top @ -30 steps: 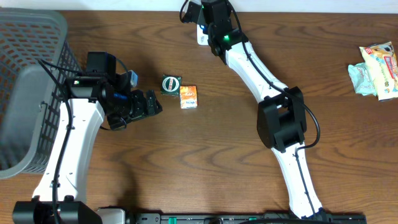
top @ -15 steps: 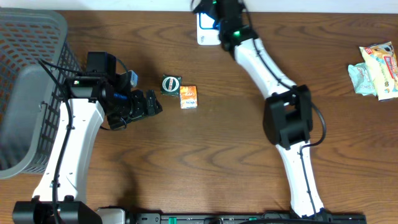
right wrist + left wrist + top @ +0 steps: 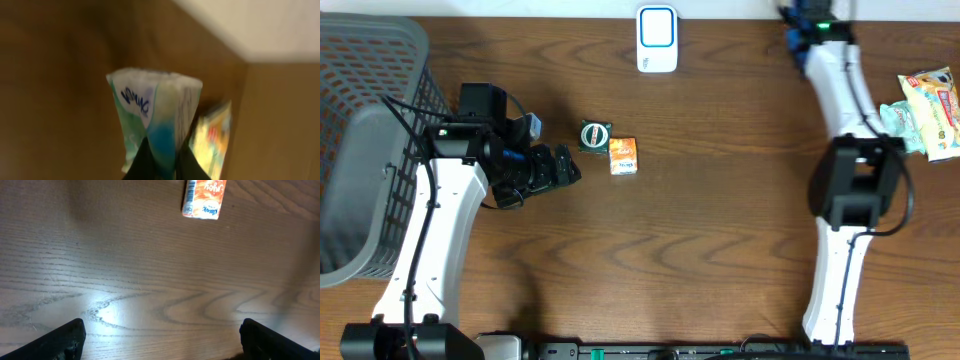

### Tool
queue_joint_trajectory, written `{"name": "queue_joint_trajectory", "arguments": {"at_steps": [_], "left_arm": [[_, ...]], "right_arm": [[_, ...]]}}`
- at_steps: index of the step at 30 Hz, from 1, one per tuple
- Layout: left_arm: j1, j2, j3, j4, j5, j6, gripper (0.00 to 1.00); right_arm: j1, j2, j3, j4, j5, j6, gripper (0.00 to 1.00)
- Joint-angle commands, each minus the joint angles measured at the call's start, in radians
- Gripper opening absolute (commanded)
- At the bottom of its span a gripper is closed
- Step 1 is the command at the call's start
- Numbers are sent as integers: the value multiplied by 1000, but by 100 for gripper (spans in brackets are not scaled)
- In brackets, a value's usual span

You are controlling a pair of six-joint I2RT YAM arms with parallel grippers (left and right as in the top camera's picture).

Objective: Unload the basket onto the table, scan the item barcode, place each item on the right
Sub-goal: 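Carry the Kleenex pack to the right table edge and release it, then reach the right gripper to the orange tissue pack and grasp it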

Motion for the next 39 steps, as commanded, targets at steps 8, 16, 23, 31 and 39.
{"name": "queue_joint_trajectory", "arguments": {"at_steps": [8,16,23,31,39], "left_arm": [[-2,7,-2,-2,5,13,98],[-2,7,-2,-2,5,13,98],[-2,7,-2,-2,6,13,98],[-2,7,-2,-2,5,13,98],[-2,7,-2,-2,5,13,98]], "right_arm": [[-205,-39,9,-119,-19,295,48],[-231,-39,9,-148,-345,304,80],[-208,-39,9,-159,-925,304,88],[-125,-39,9,-274,-1377,338,99],[49,-38,7,-375,-1417,337,99]]}}
